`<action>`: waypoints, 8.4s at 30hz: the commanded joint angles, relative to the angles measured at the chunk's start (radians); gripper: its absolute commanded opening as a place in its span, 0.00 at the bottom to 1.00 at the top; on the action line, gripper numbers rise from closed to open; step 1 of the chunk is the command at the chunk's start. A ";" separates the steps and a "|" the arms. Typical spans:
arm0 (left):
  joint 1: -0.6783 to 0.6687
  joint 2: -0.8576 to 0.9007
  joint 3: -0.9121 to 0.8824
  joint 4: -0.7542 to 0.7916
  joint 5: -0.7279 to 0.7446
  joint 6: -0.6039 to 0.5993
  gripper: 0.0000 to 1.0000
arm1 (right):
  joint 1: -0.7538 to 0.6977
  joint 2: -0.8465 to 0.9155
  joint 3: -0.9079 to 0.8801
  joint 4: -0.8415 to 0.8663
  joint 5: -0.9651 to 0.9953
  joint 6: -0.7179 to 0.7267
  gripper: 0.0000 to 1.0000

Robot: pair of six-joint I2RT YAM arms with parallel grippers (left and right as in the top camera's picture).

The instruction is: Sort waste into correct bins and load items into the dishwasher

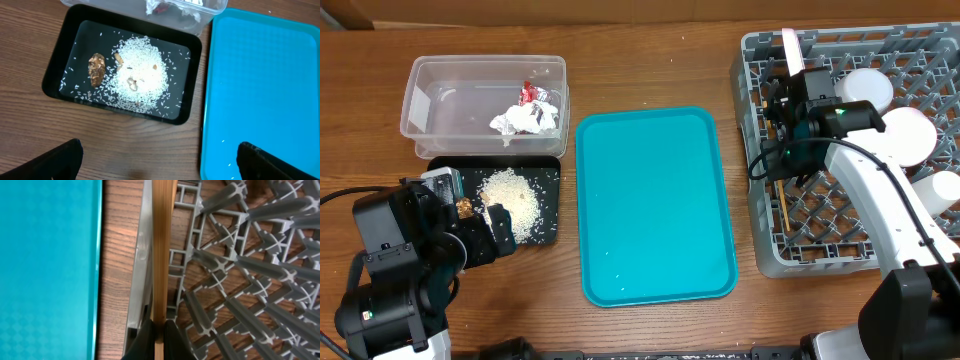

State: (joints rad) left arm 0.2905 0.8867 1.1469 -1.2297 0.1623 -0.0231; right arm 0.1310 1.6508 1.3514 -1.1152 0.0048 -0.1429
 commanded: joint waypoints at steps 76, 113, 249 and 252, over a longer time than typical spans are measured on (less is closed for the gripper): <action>0.008 -0.005 0.000 0.003 0.014 -0.006 1.00 | -0.082 -0.899 -0.217 -0.136 -0.231 0.117 1.00; 0.008 -0.005 0.000 0.003 0.014 -0.006 1.00 | -0.078 -1.546 -1.095 0.821 -0.200 0.114 1.00; -0.352 -0.883 -1.142 1.154 -0.180 0.020 1.00 | -0.125 -1.648 -1.344 1.033 -0.035 0.121 1.00; -0.353 -0.883 -1.142 1.154 -0.180 0.020 1.00 | -0.125 -1.648 -1.344 1.033 -0.035 0.121 1.00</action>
State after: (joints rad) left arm -0.0528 0.0139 0.0082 -0.0780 -0.0303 -0.0219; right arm 0.0128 0.0120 0.0181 -0.0898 -0.0368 -0.0257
